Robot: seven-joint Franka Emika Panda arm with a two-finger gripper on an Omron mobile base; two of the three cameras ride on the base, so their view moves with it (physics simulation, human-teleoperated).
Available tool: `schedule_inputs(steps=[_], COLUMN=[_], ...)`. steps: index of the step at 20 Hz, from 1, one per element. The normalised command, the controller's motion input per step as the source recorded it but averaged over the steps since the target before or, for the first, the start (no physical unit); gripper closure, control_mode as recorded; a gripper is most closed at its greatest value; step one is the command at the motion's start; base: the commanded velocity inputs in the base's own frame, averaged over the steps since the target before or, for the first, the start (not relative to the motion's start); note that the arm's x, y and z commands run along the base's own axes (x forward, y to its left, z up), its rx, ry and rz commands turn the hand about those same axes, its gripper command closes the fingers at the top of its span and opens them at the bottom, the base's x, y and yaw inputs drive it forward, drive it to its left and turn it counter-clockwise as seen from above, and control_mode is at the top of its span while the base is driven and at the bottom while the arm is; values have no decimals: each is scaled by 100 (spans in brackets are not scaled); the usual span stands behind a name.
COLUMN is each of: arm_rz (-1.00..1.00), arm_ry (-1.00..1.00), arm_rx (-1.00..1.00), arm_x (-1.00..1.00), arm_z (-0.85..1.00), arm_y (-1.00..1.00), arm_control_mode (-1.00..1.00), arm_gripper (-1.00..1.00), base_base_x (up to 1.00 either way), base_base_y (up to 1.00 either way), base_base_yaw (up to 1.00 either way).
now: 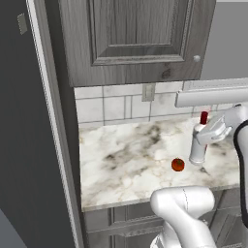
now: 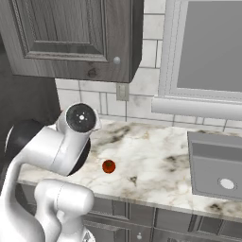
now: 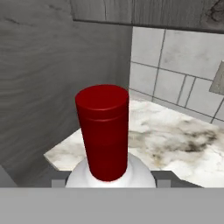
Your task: Place the beer and liquor on the top shelf of the fridge to keep them out of children's reach, and place the tomato on lower shelves for easy access.
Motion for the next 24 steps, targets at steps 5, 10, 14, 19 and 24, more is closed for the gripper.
schedule_inputs(steps=[5,10,14,19,24], arm_rz=[6,2,2,0,0], arm_ry=[0,-2,-6,0,0], arm_rx=[-12,-3,0,0,0], arm_x=[-36,-15,-24,0,0], arm_z=[8,36,44,0,0], arm_y=[70,28,3,0,0], arm_control_mode=[-100,-100,100,100,100], arm_gripper=[100,100,100,100,100], base_base_x=[0,0,-11,-62,-76], base_base_y=[0,0,0,0,-1], base_base_yaw=[0,0,1,7,22])
